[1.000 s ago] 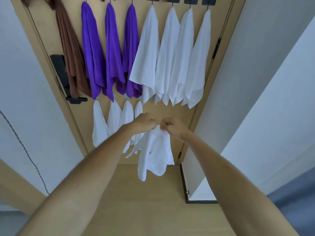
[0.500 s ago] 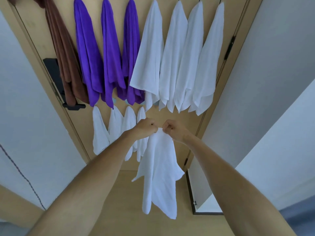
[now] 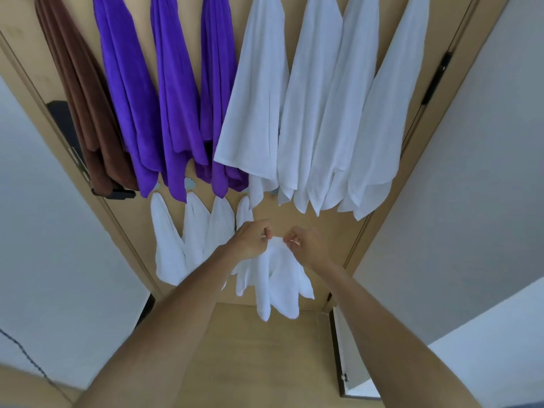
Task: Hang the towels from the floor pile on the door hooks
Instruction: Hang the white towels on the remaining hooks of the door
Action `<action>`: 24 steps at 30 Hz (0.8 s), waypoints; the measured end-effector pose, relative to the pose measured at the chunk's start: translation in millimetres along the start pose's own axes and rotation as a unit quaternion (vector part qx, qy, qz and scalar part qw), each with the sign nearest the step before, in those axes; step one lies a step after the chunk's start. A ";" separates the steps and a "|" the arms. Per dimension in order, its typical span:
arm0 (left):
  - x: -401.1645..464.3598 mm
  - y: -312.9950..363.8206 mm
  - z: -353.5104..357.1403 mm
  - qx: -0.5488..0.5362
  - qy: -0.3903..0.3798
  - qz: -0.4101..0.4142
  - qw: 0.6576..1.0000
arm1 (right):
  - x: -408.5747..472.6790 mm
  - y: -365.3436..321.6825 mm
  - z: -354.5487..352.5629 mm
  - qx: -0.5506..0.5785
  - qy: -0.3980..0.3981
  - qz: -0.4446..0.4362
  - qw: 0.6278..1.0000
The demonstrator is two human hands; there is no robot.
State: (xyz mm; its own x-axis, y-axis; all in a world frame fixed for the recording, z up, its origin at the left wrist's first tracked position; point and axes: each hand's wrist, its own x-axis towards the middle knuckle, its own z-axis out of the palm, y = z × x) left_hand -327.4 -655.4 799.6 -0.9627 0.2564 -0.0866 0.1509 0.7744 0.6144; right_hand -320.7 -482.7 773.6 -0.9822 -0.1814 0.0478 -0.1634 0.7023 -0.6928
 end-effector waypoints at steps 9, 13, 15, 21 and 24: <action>69.8 -48.5 36.9 -0.064 0.068 -0.001 0.996 | 61.8 34.4 38.2 0.013 0.039 0.054 0.998; 108.9 -79.6 60.3 -0.091 0.119 0.015 0.989 | 95.6 60.0 65.7 0.008 0.094 0.026 0.995; 128.8 -92.9 71.8 -0.105 0.143 0.035 0.983 | 112.5 75.3 81.4 0.004 0.119 0.010 0.993; 181.3 -114.8 100.2 -0.122 0.213 0.088 0.965 | 155.6 100.0 119.2 -0.012 0.186 -0.062 0.981; 198.4 -116.3 107.4 -0.118 0.239 0.125 0.956 | 174.4 111.8 128.9 -0.040 0.208 -0.084 0.974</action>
State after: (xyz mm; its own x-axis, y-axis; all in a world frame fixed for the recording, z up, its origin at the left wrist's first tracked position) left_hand -511.9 -632.4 626.8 -0.9043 0.0800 0.4194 0.3897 0.5560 0.7341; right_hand -498.4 -524.5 611.7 -0.8901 -0.0157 0.4555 -0.3162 0.7412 -0.5922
